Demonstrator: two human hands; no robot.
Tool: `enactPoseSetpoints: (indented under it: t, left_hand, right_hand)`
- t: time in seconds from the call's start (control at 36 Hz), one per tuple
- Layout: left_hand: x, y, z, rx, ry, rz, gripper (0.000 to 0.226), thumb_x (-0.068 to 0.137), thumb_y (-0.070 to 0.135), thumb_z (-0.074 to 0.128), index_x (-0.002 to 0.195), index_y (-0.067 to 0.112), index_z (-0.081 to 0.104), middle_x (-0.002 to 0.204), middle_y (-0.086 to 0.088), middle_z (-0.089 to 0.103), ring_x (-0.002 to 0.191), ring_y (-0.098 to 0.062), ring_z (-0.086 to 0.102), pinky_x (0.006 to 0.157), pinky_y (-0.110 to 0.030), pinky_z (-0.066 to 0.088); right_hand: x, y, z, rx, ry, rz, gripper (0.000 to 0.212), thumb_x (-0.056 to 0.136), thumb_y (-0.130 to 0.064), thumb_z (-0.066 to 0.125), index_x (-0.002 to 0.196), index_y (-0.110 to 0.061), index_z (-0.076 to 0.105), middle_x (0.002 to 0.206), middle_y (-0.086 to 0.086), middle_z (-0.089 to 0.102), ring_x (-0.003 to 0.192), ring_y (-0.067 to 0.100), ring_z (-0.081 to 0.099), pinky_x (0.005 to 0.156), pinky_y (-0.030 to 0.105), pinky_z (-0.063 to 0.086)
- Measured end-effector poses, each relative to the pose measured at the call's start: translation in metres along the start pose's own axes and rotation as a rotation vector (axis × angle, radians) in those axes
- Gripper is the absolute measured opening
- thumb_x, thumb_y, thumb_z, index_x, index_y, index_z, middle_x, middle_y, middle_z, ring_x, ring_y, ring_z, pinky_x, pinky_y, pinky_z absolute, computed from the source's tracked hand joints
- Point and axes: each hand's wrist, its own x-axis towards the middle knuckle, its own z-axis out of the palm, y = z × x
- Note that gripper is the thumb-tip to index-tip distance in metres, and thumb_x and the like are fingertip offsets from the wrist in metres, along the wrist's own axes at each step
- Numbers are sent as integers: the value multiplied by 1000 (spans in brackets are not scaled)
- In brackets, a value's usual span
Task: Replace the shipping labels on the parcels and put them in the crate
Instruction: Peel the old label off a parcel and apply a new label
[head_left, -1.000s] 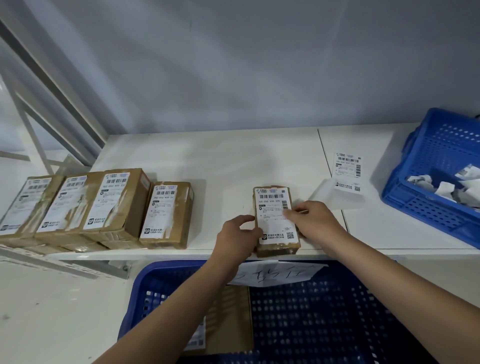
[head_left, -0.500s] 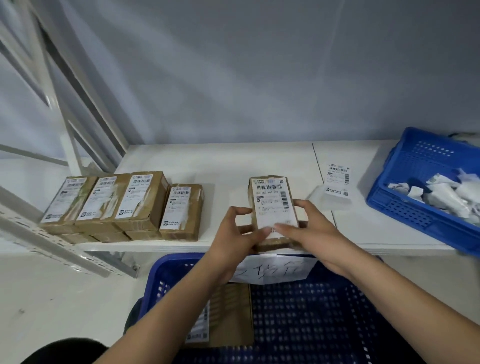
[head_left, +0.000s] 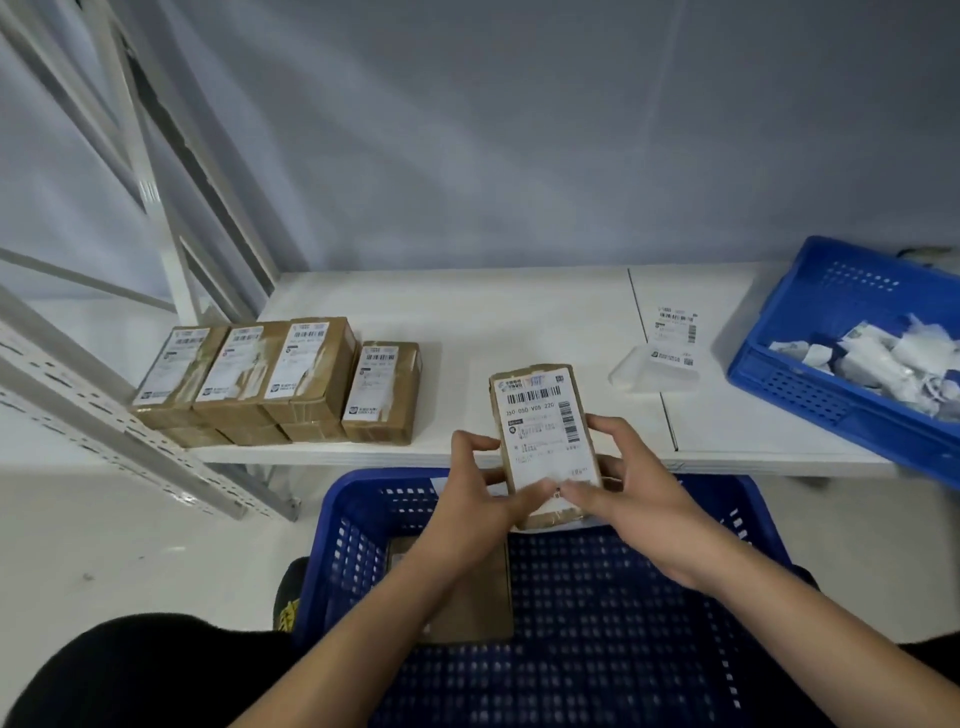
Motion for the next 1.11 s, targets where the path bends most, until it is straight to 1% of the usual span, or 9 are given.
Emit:
enactPoseSetpoints:
  t: [0.14,0.28,0.36,0.53,0.64,0.81,0.86,0.97,1.11]
  left_hand:
    - [21,-19,-3,52,-90,-47,59,82,25,84,115,23,34,125,-1,69,110,-12,69,85,-31,62]
    - [38,-28,-4,149,-80,-67,67,75,26,89,110,25,32,125,1,66,119,-13,62,92,-36,60]
    - [48,-19,-8,157,-82,-76,66,76,24,90,110,28,33,122,0,67,115,-16,65,89,-37,62]
    - [49,-9,-2,172,-143,-79,63,79,14,87,109,25,34,114,0,69,97,-16,73,76,-35,64]
    - [44,-10,6,254,-232,-85,61,80,15,86,111,26,35,114,6,68,97,-14,72,76,-36,65]
    - [40,-14,11,280,-283,-120,61,76,19,89,108,27,38,118,3,69,98,-17,73,77,-37,65]
    - [39,-15,12,265,-275,-132,66,75,21,90,114,32,39,117,3,70,99,-17,73,78,-38,65]
    - [39,-12,12,229,-257,-91,92,77,20,88,140,51,28,122,6,67,97,-12,74,77,-32,64]
    - [45,-5,7,126,-42,-43,83,84,33,82,150,40,33,123,-1,69,99,-16,74,78,-37,64]
  right_hand:
    - [13,13,-16,-91,-46,35,74,84,-25,81,134,-58,37,117,-20,68,116,-2,60,108,40,48]
    - [31,25,-6,-167,-49,51,89,77,-41,85,141,-58,26,134,-22,57,128,3,49,111,42,43]
    - [38,22,-7,-123,-63,52,83,86,-35,77,146,-57,23,126,-28,59,123,-2,52,111,37,42]
    - [49,17,-17,73,55,77,50,91,-37,71,136,-42,51,110,-9,75,99,9,72,98,41,55]
    - [45,12,-25,98,120,74,31,91,-41,69,119,-29,67,105,-8,77,100,13,73,96,40,55]
    - [39,8,-37,221,104,167,54,89,-57,60,109,-9,75,108,12,76,111,34,67,109,55,43]
    - [40,8,-39,200,90,160,58,88,-61,59,109,-9,75,109,16,74,114,39,64,110,59,40]
    - [44,5,-34,168,108,136,56,89,-61,58,109,-11,73,103,1,78,104,18,71,108,44,46]
    - [46,1,-18,129,94,78,58,79,-66,63,101,-13,72,98,-1,78,101,18,72,105,45,48]
